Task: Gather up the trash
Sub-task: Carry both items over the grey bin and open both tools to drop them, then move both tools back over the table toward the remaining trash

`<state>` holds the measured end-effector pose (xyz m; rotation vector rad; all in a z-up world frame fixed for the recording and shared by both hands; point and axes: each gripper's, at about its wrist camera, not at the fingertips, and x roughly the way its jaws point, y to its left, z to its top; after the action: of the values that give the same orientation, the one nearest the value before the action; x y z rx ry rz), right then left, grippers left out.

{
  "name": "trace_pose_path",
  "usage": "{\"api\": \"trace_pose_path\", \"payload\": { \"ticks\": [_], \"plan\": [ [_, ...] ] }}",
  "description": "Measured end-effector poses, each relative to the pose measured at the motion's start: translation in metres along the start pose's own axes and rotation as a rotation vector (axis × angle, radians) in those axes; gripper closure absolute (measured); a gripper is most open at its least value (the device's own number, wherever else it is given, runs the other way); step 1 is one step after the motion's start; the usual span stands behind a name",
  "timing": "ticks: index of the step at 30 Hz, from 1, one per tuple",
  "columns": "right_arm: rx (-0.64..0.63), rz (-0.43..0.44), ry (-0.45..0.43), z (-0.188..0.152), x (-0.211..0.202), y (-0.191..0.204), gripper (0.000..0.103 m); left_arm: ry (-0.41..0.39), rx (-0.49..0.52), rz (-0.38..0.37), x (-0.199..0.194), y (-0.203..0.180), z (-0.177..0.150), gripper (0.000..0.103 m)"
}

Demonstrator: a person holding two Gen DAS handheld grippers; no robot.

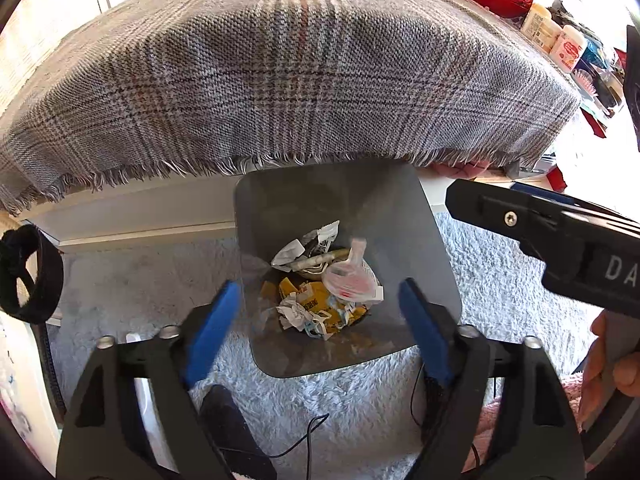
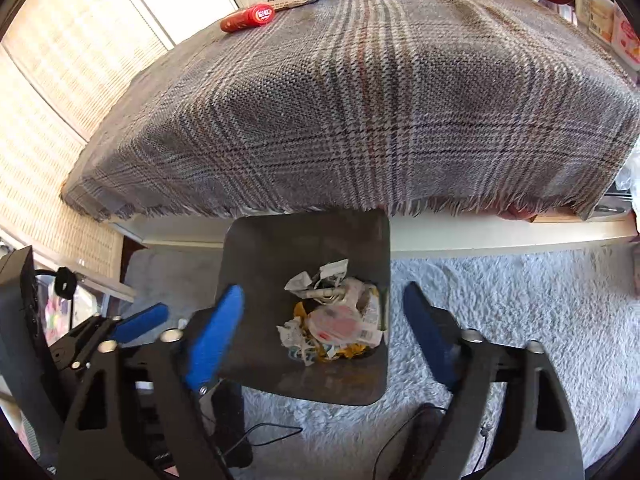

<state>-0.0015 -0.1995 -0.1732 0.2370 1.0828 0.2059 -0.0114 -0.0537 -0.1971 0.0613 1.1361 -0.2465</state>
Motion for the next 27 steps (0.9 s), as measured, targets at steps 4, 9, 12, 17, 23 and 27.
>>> {"api": "trace_pose_path", "payload": {
  "ticks": [4,9,12,17,23,27],
  "plan": [
    [0.005,0.018,0.003,0.002,-0.002,-0.001,0.005,-0.013,-0.004,0.001,-0.006,0.001,0.001,0.008],
    [0.025,0.047,-0.002,0.004,-0.008,-0.004,0.004,-0.009,0.005,-0.006,-0.010,0.000,0.002,0.008],
    [0.039,0.053,-0.019,0.009,-0.015,-0.007,0.004,-0.031,-0.001,-0.010,-0.020,0.002,0.007,0.008],
    [0.082,0.052,-0.057,0.024,-0.029,-0.017,0.004,-0.021,-0.014,0.014,-0.031,0.010,0.027,0.008],
    [0.077,0.046,-0.139,0.060,-0.059,-0.019,0.004,-0.067,-0.038,0.017,-0.052,0.021,0.066,0.008],
    [0.060,0.019,-0.191,0.097,-0.073,-0.019,0.004,-0.116,-0.016,0.041,-0.067,0.025,0.101,0.008]
  ]
}}
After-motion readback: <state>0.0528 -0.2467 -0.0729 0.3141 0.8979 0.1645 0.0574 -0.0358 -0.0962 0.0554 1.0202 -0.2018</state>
